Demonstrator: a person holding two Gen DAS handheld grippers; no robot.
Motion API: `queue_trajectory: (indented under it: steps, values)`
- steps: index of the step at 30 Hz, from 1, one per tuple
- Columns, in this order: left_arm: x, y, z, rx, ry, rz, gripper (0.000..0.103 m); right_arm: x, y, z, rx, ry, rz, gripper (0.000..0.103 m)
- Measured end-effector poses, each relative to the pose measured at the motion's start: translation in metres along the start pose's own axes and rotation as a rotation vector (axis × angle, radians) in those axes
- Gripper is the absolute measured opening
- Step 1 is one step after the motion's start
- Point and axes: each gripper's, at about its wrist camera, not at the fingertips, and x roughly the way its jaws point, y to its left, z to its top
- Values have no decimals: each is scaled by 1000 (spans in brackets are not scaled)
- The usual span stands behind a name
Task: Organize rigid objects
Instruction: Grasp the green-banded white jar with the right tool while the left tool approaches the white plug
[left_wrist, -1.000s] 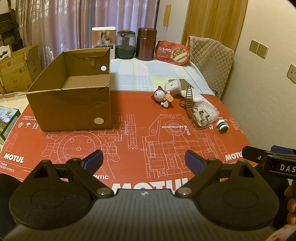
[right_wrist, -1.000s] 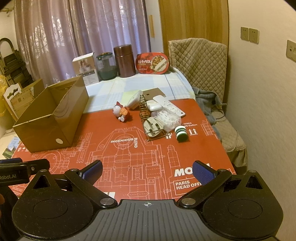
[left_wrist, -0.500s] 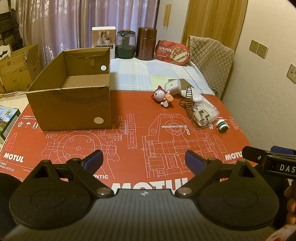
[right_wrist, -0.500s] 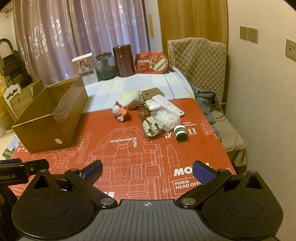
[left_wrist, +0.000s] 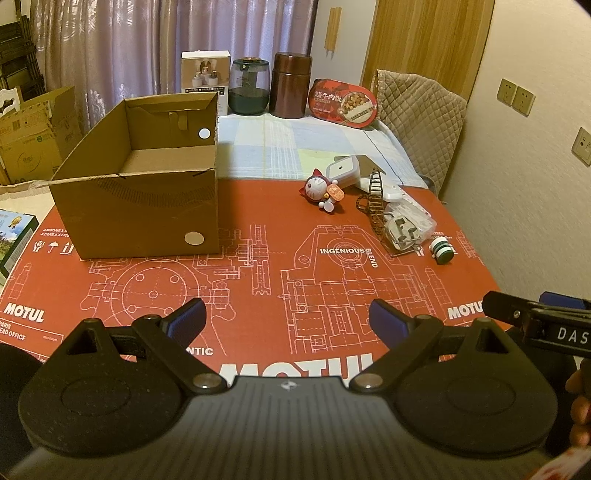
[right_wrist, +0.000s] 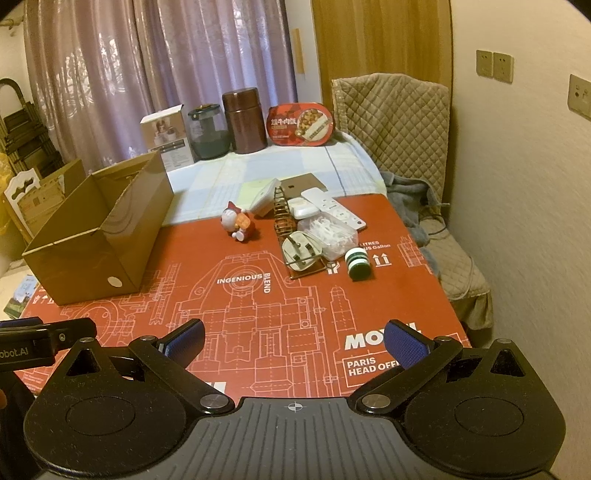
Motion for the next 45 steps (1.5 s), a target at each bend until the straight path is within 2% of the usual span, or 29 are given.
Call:
queue_trajectory:
  steps: [9,22,28,36,37,39,45]
  values:
    - [12,-3,9,8,-11,-18,93,2,-9,8,22,-23,-13,100]
    - [56,-19,59,52,-81,-64,93,12,-43,58,23,-128,-64,100]
    - [91,-31,71,82,-73,-91,93,39,-62,68,3,-130,-67,100]
    - [150,-47,73,152,-43,-156,93,103,-84,56,-26,-69,-22,100]
    - [157,-49,73,161,-39,-163,93,112,-86,54,-30,-58,-19,99]
    - [171,-52,72,170,-32,-182,93,130,-87,49,-45,-35,0,87]
    - [199,-55,72,181,-26,-221,93,175,-88,39,-98,7,8,71]
